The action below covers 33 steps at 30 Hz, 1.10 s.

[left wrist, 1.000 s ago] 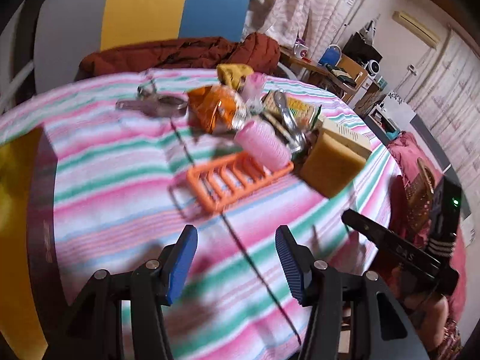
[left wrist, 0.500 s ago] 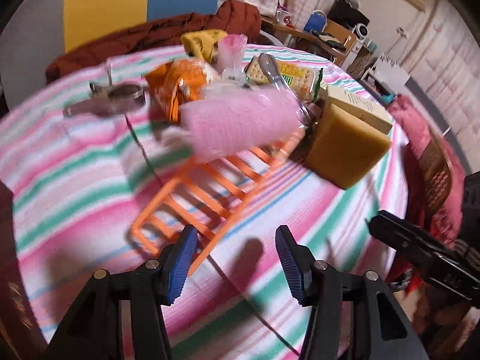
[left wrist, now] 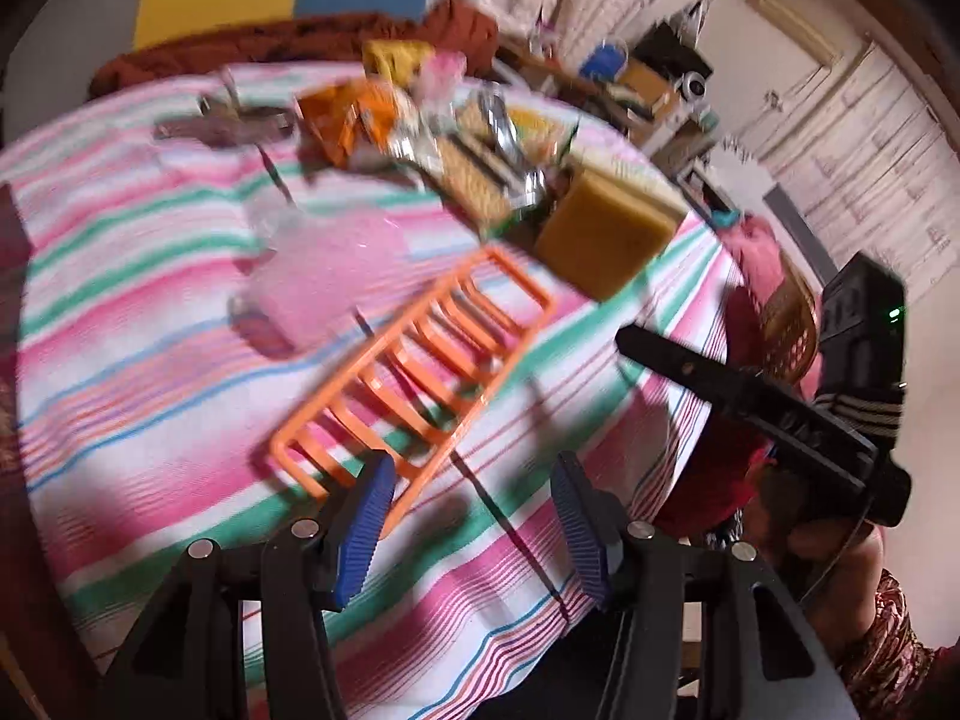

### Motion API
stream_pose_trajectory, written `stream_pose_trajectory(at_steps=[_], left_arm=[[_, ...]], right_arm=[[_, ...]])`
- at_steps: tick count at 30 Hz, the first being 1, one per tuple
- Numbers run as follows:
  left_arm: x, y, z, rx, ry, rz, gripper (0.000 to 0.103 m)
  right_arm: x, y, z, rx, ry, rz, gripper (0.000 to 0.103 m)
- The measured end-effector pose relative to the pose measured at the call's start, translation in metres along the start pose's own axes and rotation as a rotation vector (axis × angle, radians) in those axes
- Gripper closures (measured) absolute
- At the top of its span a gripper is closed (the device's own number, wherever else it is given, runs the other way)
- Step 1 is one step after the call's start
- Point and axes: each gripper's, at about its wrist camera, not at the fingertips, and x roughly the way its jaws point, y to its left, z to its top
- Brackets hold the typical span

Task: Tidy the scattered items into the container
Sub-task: 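Grasp the orange plastic rack with the left tool and lift it, then grasp the pink hair roller with the right tool while the left tool holds the rack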

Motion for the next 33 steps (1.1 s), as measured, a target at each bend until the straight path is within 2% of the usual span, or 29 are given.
stream_pose_trajectory(at_steps=[3, 7, 9, 11, 14, 19, 21, 25, 30, 33], left_arm=[[-0.010, 0.000, 0.001, 0.034, -0.050, 0.039, 0.048], [-0.007, -0.001, 0.010, 0.119, -0.096, 0.173, 0.048], [0.003, -0.004, 0.016, 0.191, -0.090, 0.220, 0.048], [0.014, -0.007, 0.020, 0.262, -0.045, 0.246, 0.048], [0.026, -0.010, 0.019, 0.299, 0.006, 0.220, 0.048], [0.033, -0.016, 0.007, 0.269, 0.040, 0.127, 0.048], [0.035, -0.017, 0.002, 0.251, 0.043, 0.115, 0.048], [0.032, -0.013, -0.005, 0.216, 0.025, 0.116, 0.048], [0.008, -0.010, -0.011, 0.182, -0.088, 0.176, 0.048], [0.007, -0.014, -0.014, 0.202, -0.080, 0.190, 0.048]], right_arm=[[-0.001, 0.003, -0.001, -0.006, 0.001, 0.004, 0.033], [-0.003, 0.004, -0.001, -0.007, -0.006, 0.004, 0.033], [-0.004, 0.005, 0.000, -0.009, -0.010, 0.005, 0.032], [-0.005, 0.006, 0.000, -0.011, -0.012, 0.004, 0.032], [-0.005, 0.006, 0.000, -0.011, -0.013, 0.004, 0.032], [-0.007, 0.007, 0.001, -0.018, -0.020, -0.001, 0.031], [-0.007, 0.008, 0.001, -0.024, -0.020, -0.004, 0.031], [-0.006, 0.009, 0.000, -0.031, -0.019, 0.000, 0.031], [-0.007, 0.012, -0.001, -0.043, -0.021, 0.005, 0.031], [-0.006, 0.016, -0.002, -0.051, -0.019, 0.010, 0.031]])
